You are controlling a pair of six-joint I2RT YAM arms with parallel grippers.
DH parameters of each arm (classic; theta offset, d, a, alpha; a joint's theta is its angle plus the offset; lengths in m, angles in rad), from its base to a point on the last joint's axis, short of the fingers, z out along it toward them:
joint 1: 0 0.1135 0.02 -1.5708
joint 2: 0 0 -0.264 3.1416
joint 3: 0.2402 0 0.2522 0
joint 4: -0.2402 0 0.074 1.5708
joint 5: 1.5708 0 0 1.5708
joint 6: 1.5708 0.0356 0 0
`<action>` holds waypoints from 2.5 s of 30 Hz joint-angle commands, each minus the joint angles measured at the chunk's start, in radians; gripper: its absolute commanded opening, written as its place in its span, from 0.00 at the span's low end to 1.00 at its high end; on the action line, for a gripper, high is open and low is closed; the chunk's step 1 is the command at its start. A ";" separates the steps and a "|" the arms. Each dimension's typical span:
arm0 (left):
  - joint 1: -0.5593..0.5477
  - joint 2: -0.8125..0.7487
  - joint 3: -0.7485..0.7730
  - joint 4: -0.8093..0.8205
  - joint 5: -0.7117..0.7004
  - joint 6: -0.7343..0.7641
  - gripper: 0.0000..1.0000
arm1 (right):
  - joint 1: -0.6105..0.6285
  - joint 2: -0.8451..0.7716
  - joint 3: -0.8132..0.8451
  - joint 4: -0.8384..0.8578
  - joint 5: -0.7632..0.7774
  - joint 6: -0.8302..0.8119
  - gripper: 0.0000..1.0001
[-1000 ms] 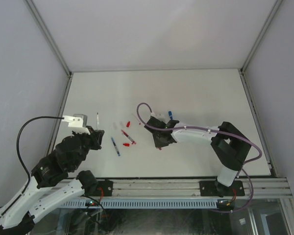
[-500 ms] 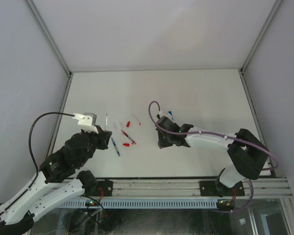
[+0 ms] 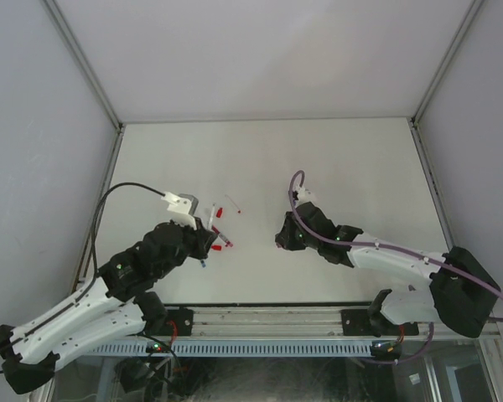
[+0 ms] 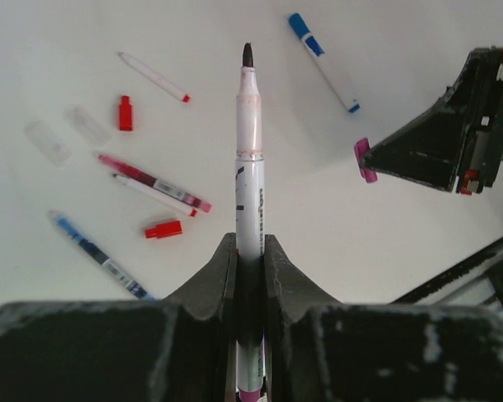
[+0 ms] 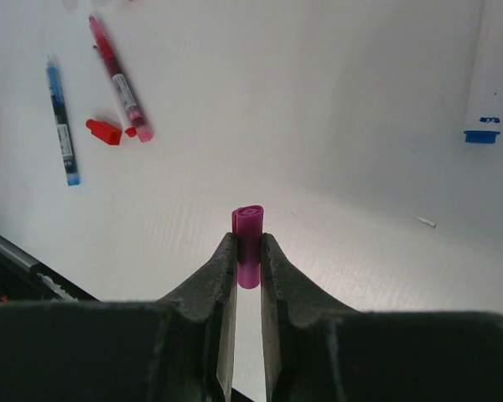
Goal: Insert the pens into the pen caps
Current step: Pick up the pen cap from the center of the board, then insert the pen cap onto the pen.
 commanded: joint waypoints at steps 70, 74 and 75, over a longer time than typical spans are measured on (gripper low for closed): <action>-0.148 -0.102 -0.131 0.580 0.426 0.007 0.00 | 0.201 -0.458 -0.065 0.786 0.090 -0.040 0.00; -0.147 -0.096 -0.121 0.603 0.453 0.006 0.00 | 0.187 -0.441 -0.065 0.833 0.032 -0.022 0.00; -0.148 -0.094 -0.119 0.608 0.458 0.005 0.00 | 0.185 -0.436 -0.064 0.841 0.024 -0.021 0.00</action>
